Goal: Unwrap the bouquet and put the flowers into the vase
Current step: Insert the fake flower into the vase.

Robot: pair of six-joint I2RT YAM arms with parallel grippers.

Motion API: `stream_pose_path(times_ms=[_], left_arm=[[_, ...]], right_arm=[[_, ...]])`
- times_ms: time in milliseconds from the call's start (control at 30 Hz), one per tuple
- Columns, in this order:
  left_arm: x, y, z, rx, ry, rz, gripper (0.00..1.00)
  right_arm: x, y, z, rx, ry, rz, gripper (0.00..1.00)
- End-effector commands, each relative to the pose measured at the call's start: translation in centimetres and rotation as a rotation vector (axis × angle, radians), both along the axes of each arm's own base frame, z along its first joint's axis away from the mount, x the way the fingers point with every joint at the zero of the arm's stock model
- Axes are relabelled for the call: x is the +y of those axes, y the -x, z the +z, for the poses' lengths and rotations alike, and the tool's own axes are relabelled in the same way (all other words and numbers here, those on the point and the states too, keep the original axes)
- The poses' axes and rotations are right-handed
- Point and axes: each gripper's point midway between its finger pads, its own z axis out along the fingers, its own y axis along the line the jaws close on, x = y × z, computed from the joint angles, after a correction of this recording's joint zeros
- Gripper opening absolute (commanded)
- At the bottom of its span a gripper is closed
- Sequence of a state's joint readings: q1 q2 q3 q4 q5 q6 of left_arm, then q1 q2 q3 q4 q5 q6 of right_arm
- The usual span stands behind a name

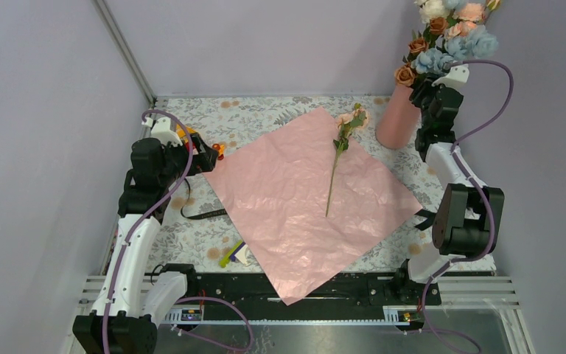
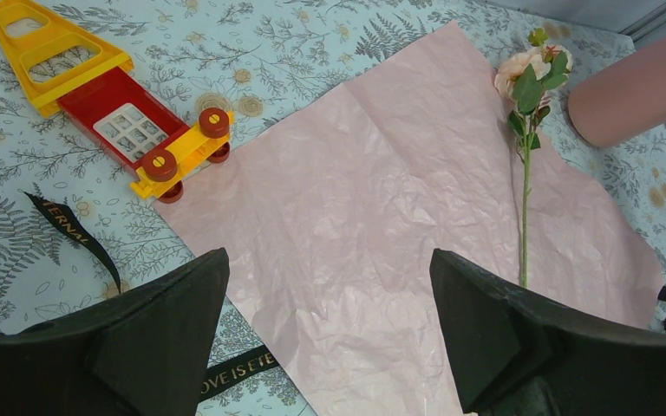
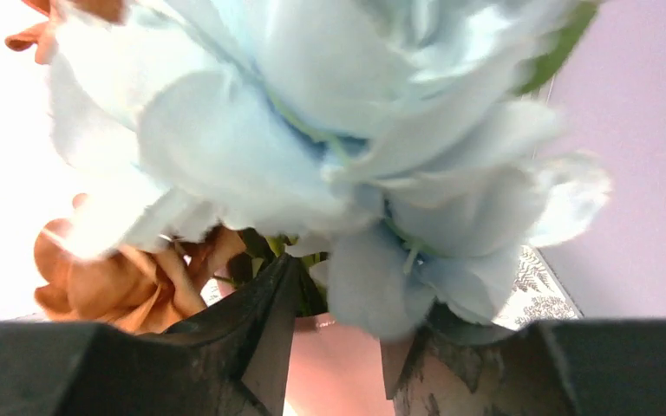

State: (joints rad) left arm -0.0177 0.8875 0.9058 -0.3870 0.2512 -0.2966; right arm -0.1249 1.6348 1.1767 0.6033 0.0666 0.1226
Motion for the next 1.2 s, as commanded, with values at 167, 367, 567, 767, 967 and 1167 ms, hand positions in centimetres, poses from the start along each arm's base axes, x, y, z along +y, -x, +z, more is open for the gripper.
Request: stream_pose_path(times_ms=[167, 367, 567, 767, 967, 1167], left_arm=[[-0.2, -0.4, 1.3, -0.064, 0.019, -0.012, 0.93], [-0.3, -0.3, 1.4, -0.066, 0.020, -0.013, 0.93], [-0.2, -0.3, 1.4, -0.068, 0.018, -0.013, 0.93], [-0.3, -0.2, 1.5, -0.071, 0.021, -0.016, 0.93], [-0.4, -0.1, 1.6, -0.075, 0.023, -0.019, 0.93], [-0.4, 0.0, 1.7, -0.079, 0.023, -0.020, 0.93]], right_arm=[[-0.1, 2.4, 3.7, -0.073, 0.037, -0.015, 0.57], [-0.4, 3.5, 4.1, -0.079, 0.038, -0.038, 0.73], [-1.3, 6.3, 5.6, -0.092, 0.064, -0.101, 0.86], [-1.5, 7.8, 7.2, -0.068, 0.072, -0.032, 0.88], [-1.0, 8.2, 10.5, -0.087, 0.021, 0.132, 0.88], [-0.4, 7.4, 11.9, -0.069, -0.002, 0.219, 0.83]])
